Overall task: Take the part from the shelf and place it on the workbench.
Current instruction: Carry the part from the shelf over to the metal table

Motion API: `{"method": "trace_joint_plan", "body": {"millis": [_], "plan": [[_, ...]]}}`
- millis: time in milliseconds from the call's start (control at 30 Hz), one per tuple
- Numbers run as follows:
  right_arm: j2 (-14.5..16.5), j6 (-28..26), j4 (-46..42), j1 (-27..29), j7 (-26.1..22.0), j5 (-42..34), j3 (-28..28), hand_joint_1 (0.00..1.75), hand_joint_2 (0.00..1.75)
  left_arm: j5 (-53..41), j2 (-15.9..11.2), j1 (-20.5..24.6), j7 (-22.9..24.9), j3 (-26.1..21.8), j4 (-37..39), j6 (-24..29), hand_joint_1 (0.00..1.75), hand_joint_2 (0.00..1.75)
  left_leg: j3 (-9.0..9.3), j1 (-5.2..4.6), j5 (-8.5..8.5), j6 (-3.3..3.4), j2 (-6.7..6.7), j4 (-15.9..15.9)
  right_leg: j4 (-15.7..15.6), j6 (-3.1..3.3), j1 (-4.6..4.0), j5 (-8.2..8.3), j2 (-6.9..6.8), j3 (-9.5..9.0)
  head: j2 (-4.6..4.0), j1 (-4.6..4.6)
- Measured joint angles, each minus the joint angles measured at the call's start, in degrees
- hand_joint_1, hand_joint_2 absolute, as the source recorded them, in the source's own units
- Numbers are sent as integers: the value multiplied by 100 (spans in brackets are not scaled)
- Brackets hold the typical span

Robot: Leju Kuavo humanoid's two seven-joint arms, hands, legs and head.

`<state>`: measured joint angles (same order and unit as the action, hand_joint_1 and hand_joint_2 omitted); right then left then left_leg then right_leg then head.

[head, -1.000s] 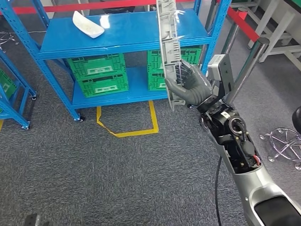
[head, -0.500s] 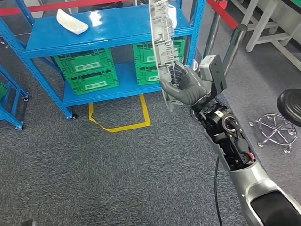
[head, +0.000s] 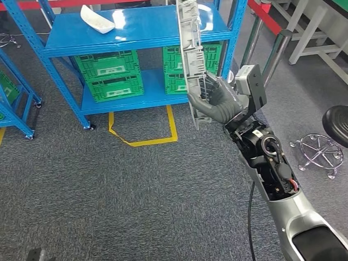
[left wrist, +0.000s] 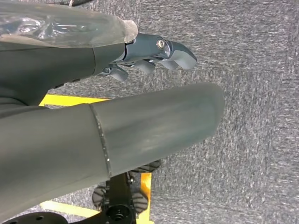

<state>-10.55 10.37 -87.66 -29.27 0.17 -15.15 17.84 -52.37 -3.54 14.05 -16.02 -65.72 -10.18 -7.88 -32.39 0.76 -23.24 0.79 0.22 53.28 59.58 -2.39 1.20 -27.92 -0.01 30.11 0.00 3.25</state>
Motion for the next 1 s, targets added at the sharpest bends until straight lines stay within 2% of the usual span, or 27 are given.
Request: {"method": "trace_joint_plan", "body": {"millis": [33, 67, 133, 167, 200, 233, 300, 333, 367, 400, 433, 500, 533, 567, 600, 667, 700, 733, 767, 833, 867, 900, 933, 967, 1000], "plan": [[-1, -10, -5, 0, -1, 0, -1, 175, 175, -2, -1, 2, 0, 0, 0, -2, 0, 0, -37, -1, 20, -32, -2, 29, -335, 13, -8, 58, 9, -188, 0, 20], [0, -22, -9, 5, -2, 0, -1, 175, 175, -6, -2, 3, 1, 0, 0, -4, 0, 0, -68, -7, 46, -69, -4, 45, -519, 34, -23, 66, 20, -274, 0, 31], [-1, -50, -16, 29, 0, 0, -3, 175, 175, -17, -4, 1, 2, 0, 0, -10, 0, 0, -109, -12, 115, -152, -7, 48, -564, 106, -46, 91, 29, -236, 0, 21], [0, -63, -17, 40, 3, -1, -3, 175, 175, -21, -7, 0, 3, 0, 0, -14, 0, 0, -141, -3, 95, -186, -8, 73, -570, 152, -42, 123, 20, -205, 0, 7], [0, -74, -22, 49, 7, -1, -3, 175, 175, -27, -8, 1, 4, 1, 0, -22, 0, 0, -199, 5, -3, -217, -9, 170, -576, 209, -34, 163, 9, -166, 0, -18], [-1, -84, -26, 53, 9, -2, -7, 175, 175, -33, -10, 3, 6, 1, 0, -29, 0, 0, -297, 14, -187, -240, -10, 383, -588, 266, -25, 209, -1, -120, 0, -52], [-2, -91, -34, 58, 11, -2, -19, 175, 175, -43, -10, 4, 10, 1, 0, -40, 0, 0, -597, 23, -714, -281, -9, 1174, -589, 341, -35, 302, -9, 1, 0, -129], [-2, -94, -34, 65, 12, -2, -24, 175, 175, -44, -10, 3, 11, 1, 0, -42, 0, 0, -732, 23, -906, -292, -9, 1583, -587, 354, -46, 346, -8, 64, 0, -161], [-1, -95, -34, 76, 14, -2, -28, 175, 175, -44, -9, 3, 13, 1, 0, -44, 0, 0, -793, 22, -985, -294, -10, 1850, -583, 360, -57, 389, -5, 123, 0, -183], [-1, -95, -34, 86, 17, -5, -30, 175, 175, -47, -8, 4, 14, 1, 0, -45, 0, 0, -745, 20, -939, -283, -10, 1890, -579, 360, -67, 427, -2, 175, 0, -200], [-1, -95, -34, 94, 22, -9, -32, 175, 175, -51, -8, 6, 15, 1, 0, -46, 0, 0, -581, 17, -798, -260, -10, 1686, -575, 357, -76, 461, 4, 219, 0, -210], [-1, -93, -46, 98, 34, -19, -38, 175, 175, -58, -15, 25, 15, 1, 0, -47, 0, 0, -27, -15, -490, -178, -12, 832, -565, 337, -100, 523, 13, 289, 0, -222], [-2, -93, -57, 95, 41, -21, -43, 175, 175, -60, -21, 39, 15, 1, 0, -46, 0, 0, 217, -33, -406, -141, -10, 413, -561, 317, -113, 558, 13, 319, 0, -225], [-2, -93, -67, 93, 46, -22, -48, 175, 175, -61, -26, 50, 14, 1, 0, -46, 0, 0, 368, -54, -366, -111, -10, 137, -561, 291, -119, 594, 10, 343, 0, -220], [-2, -93, -75, 90, 50, -22, -53, 175, 175, -61, -32, 55, 14, 1, 0, -45, 0, 0, 430, -73, -359, -95, -9, -3, -564, 259, -118, 632, 6, 367, 0, -215], [-5, -93, -79, 95, 56, -24, -62, 175, 175, -61, -32, 49, 13, 0, 0, -45, 0, 0, 389, -65, -294, -57, 0, -53, -561, 190, -103, 671, 4, 400, 0, -208], [-8, -92, -80, 97, 60, -26, -68, 175, 175, -61, -31, 47, 13, 0, 0, -45, 0, 0, 364, -51, -253, -27, 9, -73, -494, 159, -99, 589, 7, 438, 0, -207], [-11, -92, -80, 99, 63, -27, -75, 175, 175, -61, -29, 46, 13, 0, 0, -45, 0, 0, 330, -35, -205, 10, 19, -92, -313, 132, -94, 412, 10, 504, 0, -191], [-15, -90, -80, 100, 65, -28, -80, 175, 175, -61, -24, 47, 13, 0, 0, -45, 0, 0, 291, -23, -160, 36, 28, -100, -10, 107, -83, 152, 11, 602, 0, -169], [-16, -85, -80, 104, 67, -29, -87, 175, 175, -61, -15, 45, 13, 1, 0, -45, 0, 0, 189, -28, -85, 61, 30, -87, 805, 63, -66, -356, 11, 817, 0, -119], [-16, -83, -80, 110, 69, -30, -89, 175, 175, -61, -12, 41, 13, 1, 0, -45, 0, 0, 136, -28, -50, 57, 30, -74, 1101, 45, -58, -466, 11, 863, 0, -101], [-16, -82, -80, 115, 72, -34, -91, 175, 175, -61, -10, 37, 13, 1, 0, -45, 0, 0, 80, -26, -18, 49, 29, -56, 1206, 31, -49, -453, 10, 820, 0, -84], [-16, -79, -80, 119, 74, -45, -92, 175, 175, -61, -9, 34, 13, 1, 0, -45, 0, 0, 23, -22, 8, 37, 27, -28, 1058, 22, -38, -329, 9, 660, 0, -65], [-16, -75, -80, 120, 75, -61, -94, 175, 175, -61, -7, 31, 13, 1, 0, -44, 0, 0, -32, -18, 29, 22, 24, 6, 709, 15, -24, -154, 8, 405, 0, -41], [-16, -70, -80, 118, 75, -80, -97, 175, 175, -61, -7, 29, 12, 1, 0, -42, 0, 0, -83, -18, 47, 1, 20, 42, 271, 11, -16, -50, 8, 124, 0, -20]]}}
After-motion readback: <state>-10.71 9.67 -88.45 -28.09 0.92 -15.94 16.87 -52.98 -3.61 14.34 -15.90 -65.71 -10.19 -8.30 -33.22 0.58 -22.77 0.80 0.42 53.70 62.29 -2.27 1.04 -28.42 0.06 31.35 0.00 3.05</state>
